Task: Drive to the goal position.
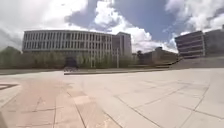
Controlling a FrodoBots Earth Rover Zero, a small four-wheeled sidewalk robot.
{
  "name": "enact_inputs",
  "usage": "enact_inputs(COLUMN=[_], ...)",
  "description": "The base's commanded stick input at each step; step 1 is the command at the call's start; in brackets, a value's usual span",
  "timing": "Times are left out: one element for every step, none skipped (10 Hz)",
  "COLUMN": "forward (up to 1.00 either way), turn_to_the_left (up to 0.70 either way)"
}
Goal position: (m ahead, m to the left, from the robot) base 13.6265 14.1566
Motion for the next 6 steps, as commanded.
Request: enact_inputs(forward=[0.7, 0.7, 0.7, 0.7, 0.7, 0.7], turn_to_the_left=[0.37, 0.37, 0.02, 0.02, 0.02, 0.02])
